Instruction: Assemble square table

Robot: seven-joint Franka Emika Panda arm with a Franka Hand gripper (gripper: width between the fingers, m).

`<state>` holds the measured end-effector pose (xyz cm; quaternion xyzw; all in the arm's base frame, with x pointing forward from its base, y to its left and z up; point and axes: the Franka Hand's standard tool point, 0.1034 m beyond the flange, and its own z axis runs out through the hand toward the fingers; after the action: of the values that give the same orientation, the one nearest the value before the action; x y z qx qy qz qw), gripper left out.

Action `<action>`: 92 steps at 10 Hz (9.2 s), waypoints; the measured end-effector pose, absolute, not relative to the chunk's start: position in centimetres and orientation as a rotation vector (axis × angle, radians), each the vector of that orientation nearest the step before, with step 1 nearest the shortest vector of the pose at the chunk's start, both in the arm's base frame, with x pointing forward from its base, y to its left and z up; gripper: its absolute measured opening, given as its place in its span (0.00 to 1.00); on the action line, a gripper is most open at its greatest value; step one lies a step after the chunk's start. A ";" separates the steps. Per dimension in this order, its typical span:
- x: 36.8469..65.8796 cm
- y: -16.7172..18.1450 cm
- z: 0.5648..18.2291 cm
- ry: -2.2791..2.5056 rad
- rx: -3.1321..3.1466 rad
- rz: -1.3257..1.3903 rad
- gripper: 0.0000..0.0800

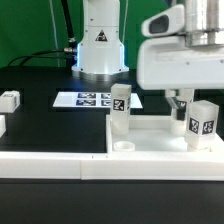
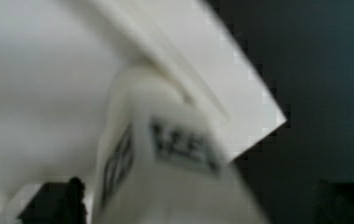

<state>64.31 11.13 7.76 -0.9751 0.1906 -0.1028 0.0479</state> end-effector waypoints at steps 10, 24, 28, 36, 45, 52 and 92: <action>63.5 12.1 7.5 0.380 -3.040 -0.123 0.81; 63.3 10.9 7.3 1.506 -2.673 -0.051 0.37; 62.9 10.3 7.1 2.188 -2.099 -0.008 0.37; 62.3 12.2 6.7 1.891 -2.346 -0.094 0.77; 63.2 11.4 7.1 0.639 -3.005 -0.247 0.57; 63.0 11.0 7.0 1.466 -2.678 -0.176 0.36; 63.3 10.4 7.2 1.776 -2.522 0.034 0.36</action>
Offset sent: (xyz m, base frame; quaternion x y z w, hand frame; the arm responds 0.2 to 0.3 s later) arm 0.0000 0.0000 0.0000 0.0000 0.0000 0.0000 1.0000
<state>63.35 10.37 7.17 -0.8172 0.5755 0.0112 0.0285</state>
